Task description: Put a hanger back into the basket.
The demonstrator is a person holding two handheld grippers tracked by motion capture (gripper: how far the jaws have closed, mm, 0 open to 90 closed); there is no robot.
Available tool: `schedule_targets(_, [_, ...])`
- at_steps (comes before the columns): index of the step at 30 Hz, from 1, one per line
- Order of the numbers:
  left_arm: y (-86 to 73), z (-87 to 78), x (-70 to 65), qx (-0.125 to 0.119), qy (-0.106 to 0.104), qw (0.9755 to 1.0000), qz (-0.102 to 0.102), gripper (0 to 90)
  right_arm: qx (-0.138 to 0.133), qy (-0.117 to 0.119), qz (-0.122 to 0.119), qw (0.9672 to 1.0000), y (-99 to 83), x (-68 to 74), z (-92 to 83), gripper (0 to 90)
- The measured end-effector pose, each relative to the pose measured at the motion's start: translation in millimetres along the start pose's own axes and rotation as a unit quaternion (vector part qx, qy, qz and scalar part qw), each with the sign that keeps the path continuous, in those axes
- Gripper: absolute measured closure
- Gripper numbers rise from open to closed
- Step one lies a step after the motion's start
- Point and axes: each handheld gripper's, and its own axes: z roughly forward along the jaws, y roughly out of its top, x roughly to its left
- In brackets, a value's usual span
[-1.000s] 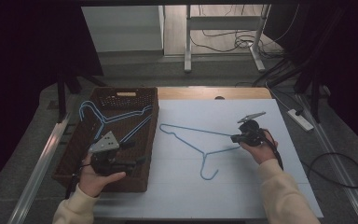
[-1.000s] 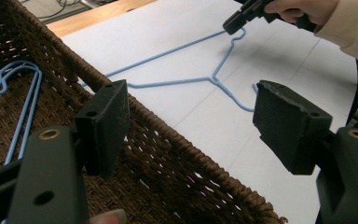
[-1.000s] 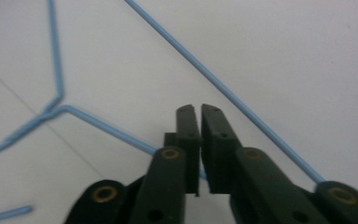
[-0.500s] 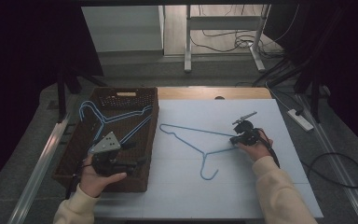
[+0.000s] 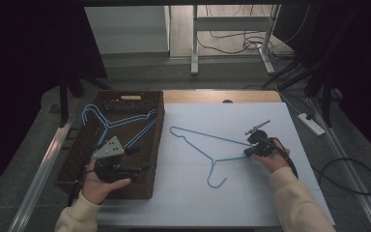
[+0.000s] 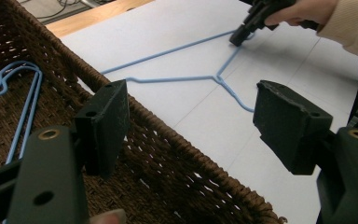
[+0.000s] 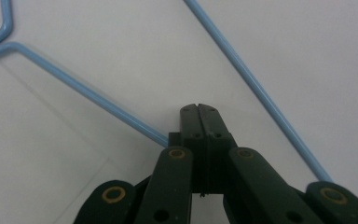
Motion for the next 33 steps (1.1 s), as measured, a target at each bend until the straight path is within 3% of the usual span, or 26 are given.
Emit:
schedule_targets(5, [0.1,-1.0,1.0,-0.001,0.001,1.0,0.0,27.8,0.007,0.008,0.009,0.9999,-21.5,9.5,-11.4,90.0])
schedule_targets(9, [0.1,-0.1,1.8,0.0,0.002,1.0,-0.001,27.8,0.003,0.03,0.019,0.9994,-43.9,21.0,-21.6,90.0])
schedule_targets(17, [0.6,-0.2,3.0,-0.003,-0.001,1.0,-0.005,27.9,-0.009,0.062,0.016,0.9979,-64.5,44.0,-29.6,90.0])
schedule_targets(24, [0.2,0.3,3.8,-0.001,0.0,1.0,-0.005,27.9,-0.008,0.089,0.001,0.996,-69.3,69.8,-29.4,90.0])
schedule_targets(27, [0.3,0.1,4.1,-0.002,0.0,1.0,-0.005,27.9,-0.001,0.087,-0.012,0.9961,-66.7,76.9,-29.8,90.0])
schedule_targets(30, [0.3,0.4,4.0,-0.002,0.0,1.0,-0.005,27.9,-0.005,0.086,-0.024,0.996,-58.0,77.9,-28.3,90.0])
schedule_targets(33, [0.5,0.1,4.2,-0.003,0.001,1.0,-0.004,27.9,-0.024,0.082,-0.03,0.9959,-38.1,75.6,-25.5,90.0])
